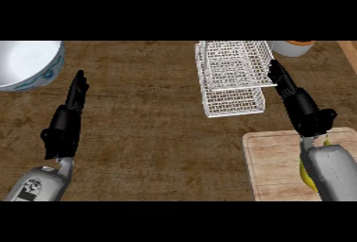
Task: Pick the lemon from the cutting board and place it in the tiered basket
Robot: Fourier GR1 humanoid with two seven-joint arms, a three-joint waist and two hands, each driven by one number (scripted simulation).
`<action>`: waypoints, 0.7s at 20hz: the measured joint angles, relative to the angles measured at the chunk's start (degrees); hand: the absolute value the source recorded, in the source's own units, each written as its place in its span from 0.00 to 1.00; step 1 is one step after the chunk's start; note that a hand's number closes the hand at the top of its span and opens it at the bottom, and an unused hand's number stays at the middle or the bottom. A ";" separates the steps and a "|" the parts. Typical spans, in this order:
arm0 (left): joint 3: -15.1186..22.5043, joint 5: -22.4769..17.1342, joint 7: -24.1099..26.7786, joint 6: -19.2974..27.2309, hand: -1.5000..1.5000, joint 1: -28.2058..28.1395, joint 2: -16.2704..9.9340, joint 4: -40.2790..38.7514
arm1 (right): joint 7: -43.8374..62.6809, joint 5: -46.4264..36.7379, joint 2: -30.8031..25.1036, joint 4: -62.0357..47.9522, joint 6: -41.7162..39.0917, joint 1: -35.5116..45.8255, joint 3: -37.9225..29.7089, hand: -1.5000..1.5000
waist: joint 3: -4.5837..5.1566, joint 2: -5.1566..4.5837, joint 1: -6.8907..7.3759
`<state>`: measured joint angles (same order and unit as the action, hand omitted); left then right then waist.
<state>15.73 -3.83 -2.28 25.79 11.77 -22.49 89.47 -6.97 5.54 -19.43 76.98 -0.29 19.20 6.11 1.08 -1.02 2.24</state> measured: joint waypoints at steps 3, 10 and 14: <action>-0.57 -0.88 0.36 0.20 0.50 -4.05 0.66 -1.30 | -0.60 -1.61 -3.33 4.34 2.58 -2.13 -3.05 1.00 | -0.35 1.09 -1.78; -1.01 -4.14 -1.76 1.01 0.50 -12.65 3.27 -5.98 | 4.10 -3.33 -9.52 4.61 19.63 -7.60 -21.48 0.00 | -0.74 1.78 -7.85; -0.61 -5.48 -0.90 -0.11 0.50 -15.27 4.51 -6.68 | 3.24 -0.17 -5.68 11.27 26.95 -14.85 -29.59 0.00 | -0.92 1.94 -7.39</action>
<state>15.13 -9.30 -3.19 25.67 -3.50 -17.98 82.79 -3.73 5.37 -25.10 88.25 26.66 4.35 -23.49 0.16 0.92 -5.15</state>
